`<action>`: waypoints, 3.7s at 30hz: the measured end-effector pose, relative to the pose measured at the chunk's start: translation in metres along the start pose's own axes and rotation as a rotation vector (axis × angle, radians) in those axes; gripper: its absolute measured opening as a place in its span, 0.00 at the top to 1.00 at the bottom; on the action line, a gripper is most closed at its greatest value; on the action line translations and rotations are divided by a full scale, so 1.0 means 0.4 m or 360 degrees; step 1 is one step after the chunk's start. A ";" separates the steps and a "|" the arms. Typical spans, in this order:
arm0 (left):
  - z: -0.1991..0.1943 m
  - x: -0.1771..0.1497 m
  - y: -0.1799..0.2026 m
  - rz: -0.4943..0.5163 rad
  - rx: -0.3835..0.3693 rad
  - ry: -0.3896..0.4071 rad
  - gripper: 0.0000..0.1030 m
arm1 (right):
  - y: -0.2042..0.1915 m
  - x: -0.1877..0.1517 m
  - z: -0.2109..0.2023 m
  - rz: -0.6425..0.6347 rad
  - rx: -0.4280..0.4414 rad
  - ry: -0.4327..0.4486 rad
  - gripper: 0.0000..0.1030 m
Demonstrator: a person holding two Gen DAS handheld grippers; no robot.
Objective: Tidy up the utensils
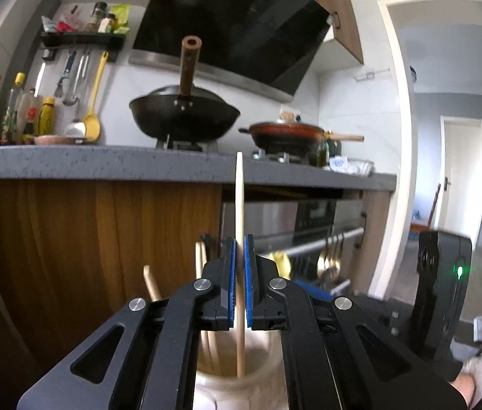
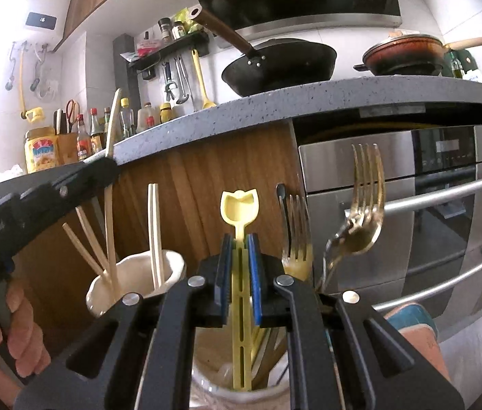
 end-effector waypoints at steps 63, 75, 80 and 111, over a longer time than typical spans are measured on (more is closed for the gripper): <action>-0.192 -0.272 -0.003 -0.0021 0.0400 -0.0254 0.05 | -0.044 -0.173 -0.255 -0.0202 -0.0337 -0.0047 0.05; -0.189 -0.273 -0.001 -0.0005 0.0404 -0.0260 0.05 | -0.040 -0.173 -0.247 -0.0186 -0.0339 -0.0058 0.05; -0.189 -0.271 0.000 -0.0008 0.0412 -0.0261 0.05 | -0.041 -0.174 -0.244 -0.0187 -0.0338 -0.0060 0.05; -0.190 -0.271 -0.001 -0.0007 0.0409 -0.0261 0.05 | -0.040 -0.174 -0.242 -0.0185 -0.0338 -0.0064 0.05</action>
Point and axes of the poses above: each gripper's, at about its wrist camera, not at the fingertips, and z roughly the way its jaws point, y to its right, x to its top, the point moved 3 cm from there along z, roughly the way its jaws point, and after that the axes turned 5 degrees about -y, right-handed, at the moved point
